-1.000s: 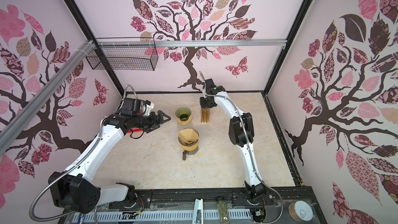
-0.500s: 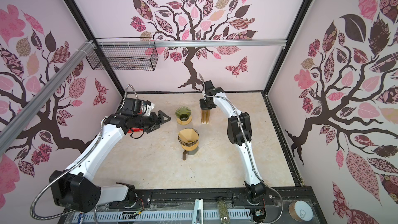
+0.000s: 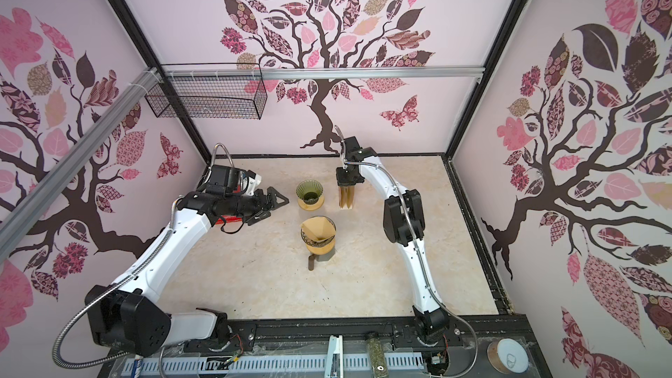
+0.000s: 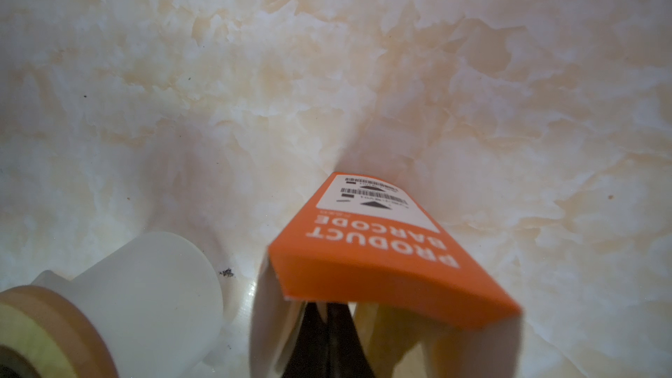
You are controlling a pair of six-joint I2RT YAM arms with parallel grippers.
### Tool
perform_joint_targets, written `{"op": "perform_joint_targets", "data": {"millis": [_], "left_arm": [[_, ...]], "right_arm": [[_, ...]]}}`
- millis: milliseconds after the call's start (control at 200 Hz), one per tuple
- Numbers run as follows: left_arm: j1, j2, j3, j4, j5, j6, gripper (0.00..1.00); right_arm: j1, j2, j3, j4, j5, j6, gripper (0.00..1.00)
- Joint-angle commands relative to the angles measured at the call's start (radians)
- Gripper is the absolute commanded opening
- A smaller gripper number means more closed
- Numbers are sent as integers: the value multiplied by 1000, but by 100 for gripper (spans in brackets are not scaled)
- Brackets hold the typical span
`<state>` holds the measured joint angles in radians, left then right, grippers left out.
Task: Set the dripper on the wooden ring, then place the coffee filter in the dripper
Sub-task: 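Lower the right gripper into the orange box and grasp a tan paper filter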
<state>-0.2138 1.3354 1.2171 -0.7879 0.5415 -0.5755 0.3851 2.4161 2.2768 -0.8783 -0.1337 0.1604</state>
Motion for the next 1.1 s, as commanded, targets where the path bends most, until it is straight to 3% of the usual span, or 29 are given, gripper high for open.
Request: {"op": "perform_joint_targets", "data": {"millis": [0, 1095], "left_arm": [[6, 9, 0, 4, 5, 9, 96], [8, 7, -12, 20, 19, 0, 95]], "right_arm": [[4, -33, -13, -21, -4, 0, 0], [4, -139, -28, -57, 6, 37, 0]]}}
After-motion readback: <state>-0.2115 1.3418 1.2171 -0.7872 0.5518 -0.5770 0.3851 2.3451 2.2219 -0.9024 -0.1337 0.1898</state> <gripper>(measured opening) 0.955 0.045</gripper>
